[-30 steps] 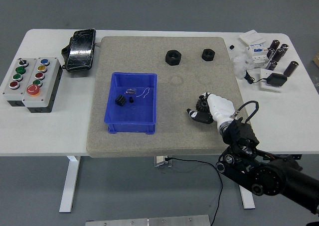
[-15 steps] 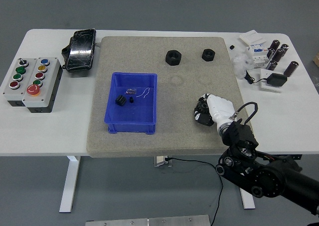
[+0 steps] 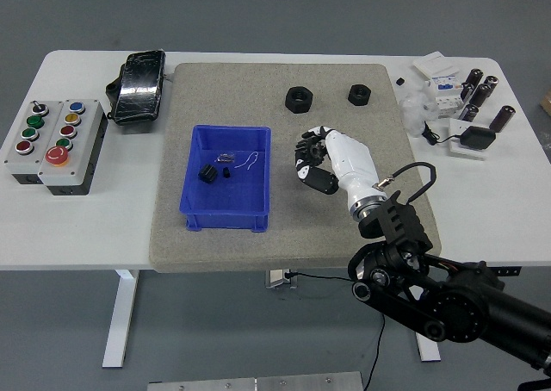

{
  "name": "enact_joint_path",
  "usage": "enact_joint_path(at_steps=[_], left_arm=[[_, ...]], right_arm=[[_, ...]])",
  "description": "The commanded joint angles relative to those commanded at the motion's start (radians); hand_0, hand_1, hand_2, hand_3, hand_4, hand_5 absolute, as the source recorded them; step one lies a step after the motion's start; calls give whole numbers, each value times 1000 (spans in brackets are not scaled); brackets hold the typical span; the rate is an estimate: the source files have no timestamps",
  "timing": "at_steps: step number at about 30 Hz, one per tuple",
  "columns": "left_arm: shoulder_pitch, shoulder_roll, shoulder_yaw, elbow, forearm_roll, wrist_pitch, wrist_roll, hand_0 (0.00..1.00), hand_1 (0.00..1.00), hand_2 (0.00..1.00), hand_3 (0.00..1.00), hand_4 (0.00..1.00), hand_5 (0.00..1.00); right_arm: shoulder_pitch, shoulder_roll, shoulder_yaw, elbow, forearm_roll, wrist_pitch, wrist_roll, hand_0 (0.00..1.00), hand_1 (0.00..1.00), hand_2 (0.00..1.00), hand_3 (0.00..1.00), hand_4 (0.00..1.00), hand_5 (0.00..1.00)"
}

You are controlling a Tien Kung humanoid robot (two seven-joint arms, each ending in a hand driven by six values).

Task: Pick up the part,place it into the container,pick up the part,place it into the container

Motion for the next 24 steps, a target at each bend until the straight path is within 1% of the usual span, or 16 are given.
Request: enact_joint_path(at_steps=[2, 3, 5, 6, 11, 12, 17, 18, 23, 24], left_arm=[[0, 0, -5, 0, 5, 0, 2, 628, 550, 536, 624, 691, 507], [0, -1, -8, 0, 8, 0, 3, 628, 550, 536, 624, 691, 507], [0, -1, -17, 0, 16, 0, 5, 628, 550, 536, 624, 691, 507], [-1, -1, -23, 0, 22, 0, 7, 628, 550, 537, 626, 695, 524], [-2, -1, -58, 0, 52, 2, 20, 628, 550, 537, 626, 695, 524], [-2, -1, -65, 0, 58, 2, 23, 628, 550, 537, 627, 696, 536], [1, -1, -83, 0, 75, 3, 32, 628, 550, 537, 627, 696, 536], [1, -1, -84, 0, 77, 3, 32, 628, 550, 537, 626, 698, 537], [-2, -1, -87, 0, 81, 1, 34, 628, 550, 537, 626, 698, 537], [-3, -1, -88, 0, 82, 1, 34, 629, 550, 534, 626, 699, 539]], right_arm=[[9, 16, -20, 31, 15, -9, 19, 522, 583, 529, 592, 127, 17], [14, 24, -29, 42, 21, -5, 26, 522, 583, 529, 592, 127, 17], [25, 41, -47, 57, 20, 36, 23, 522, 583, 529, 592, 127, 17], [30, 48, -54, 58, 22, 55, 21, 622, 640, 612, 651, 173, 12], [49, 71, -70, 41, 38, 156, 19, 622, 640, 612, 651, 173, 12], [52, 74, -73, 35, 39, 168, 18, 673, 699, 690, 672, 217, 98], [59, 86, -85, 11, 48, 200, 19, 673, 699, 690, 672, 217, 98], [60, 86, -86, 9, 48, 203, 18, 717, 763, 774, 718, 537, 236], [65, 88, -83, 2, 59, 216, 37, 717, 763, 774, 718, 537, 236], [65, 89, -83, 1, 62, 215, 42, 755, 795, 805, 802, 925, 493]])
